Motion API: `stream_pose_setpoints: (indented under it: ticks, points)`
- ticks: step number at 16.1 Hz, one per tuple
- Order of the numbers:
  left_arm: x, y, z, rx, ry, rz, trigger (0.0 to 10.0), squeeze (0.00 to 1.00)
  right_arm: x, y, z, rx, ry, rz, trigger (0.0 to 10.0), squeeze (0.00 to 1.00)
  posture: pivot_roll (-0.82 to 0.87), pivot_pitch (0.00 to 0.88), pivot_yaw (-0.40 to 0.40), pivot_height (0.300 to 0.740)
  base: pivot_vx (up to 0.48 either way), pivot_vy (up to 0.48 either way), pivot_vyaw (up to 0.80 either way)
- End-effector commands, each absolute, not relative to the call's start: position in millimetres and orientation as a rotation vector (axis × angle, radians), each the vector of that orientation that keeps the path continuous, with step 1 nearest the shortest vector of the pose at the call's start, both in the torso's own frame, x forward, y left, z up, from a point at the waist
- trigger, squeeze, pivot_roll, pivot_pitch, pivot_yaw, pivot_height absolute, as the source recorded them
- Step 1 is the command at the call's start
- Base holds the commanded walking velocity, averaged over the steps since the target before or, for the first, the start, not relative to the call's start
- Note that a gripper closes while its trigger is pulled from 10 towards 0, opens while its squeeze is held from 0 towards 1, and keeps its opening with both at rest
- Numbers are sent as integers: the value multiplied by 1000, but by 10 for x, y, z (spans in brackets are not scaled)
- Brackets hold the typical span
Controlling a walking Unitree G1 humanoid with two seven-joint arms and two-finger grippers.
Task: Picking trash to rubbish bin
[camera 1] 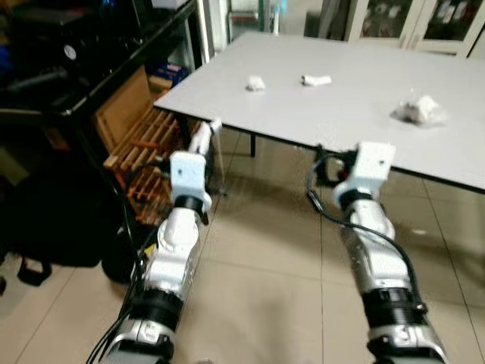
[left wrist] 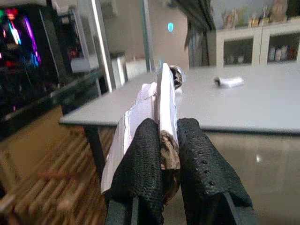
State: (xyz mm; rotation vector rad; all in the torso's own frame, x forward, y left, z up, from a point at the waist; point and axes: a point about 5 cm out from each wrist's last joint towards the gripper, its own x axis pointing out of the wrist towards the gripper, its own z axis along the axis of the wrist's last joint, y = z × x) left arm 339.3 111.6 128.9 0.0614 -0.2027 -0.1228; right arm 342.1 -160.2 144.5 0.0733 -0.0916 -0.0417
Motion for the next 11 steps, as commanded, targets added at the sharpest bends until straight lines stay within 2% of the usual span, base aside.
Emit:
stream_pose_setpoints:
  ticks: [1, 4, 7, 8, 11]
  points:
    - [3423, 1276, 1154, 80, -136, -96, 10000, 0, 3421, -1640, 1280, 72, -38, -41, 10000, 0, -83, 66, 65, 740, 0, 0, 0]
    - [3257, 1503, 519, 180, 162, -121, 10000, 0, 3260, -1829, 589, 50, 238, -84, 10000, 0, -85, 58, 65, 740, 0, 0, 0]
    - [3027, 1611, 142, 210, 348, -106, 10000, 0, 2958, -1841, 72, 23, 476, -30, 10000, 0, -87, 50, 64, 740, 0, 0, 0]
    - [2840, 1681, -83, 231, 462, -95, 10000, 0, 2666, -1866, -254, 1, 636, -32, 10000, 0, -81, 49, 62, 740, 0, 0, 0]
    - [2443, 1787, -441, 265, 654, -87, 10000, 0, 2207, -1838, -623, 27, 824, -44, 10000, 0, -81, 42, 64, 740, 0, 0, 0]
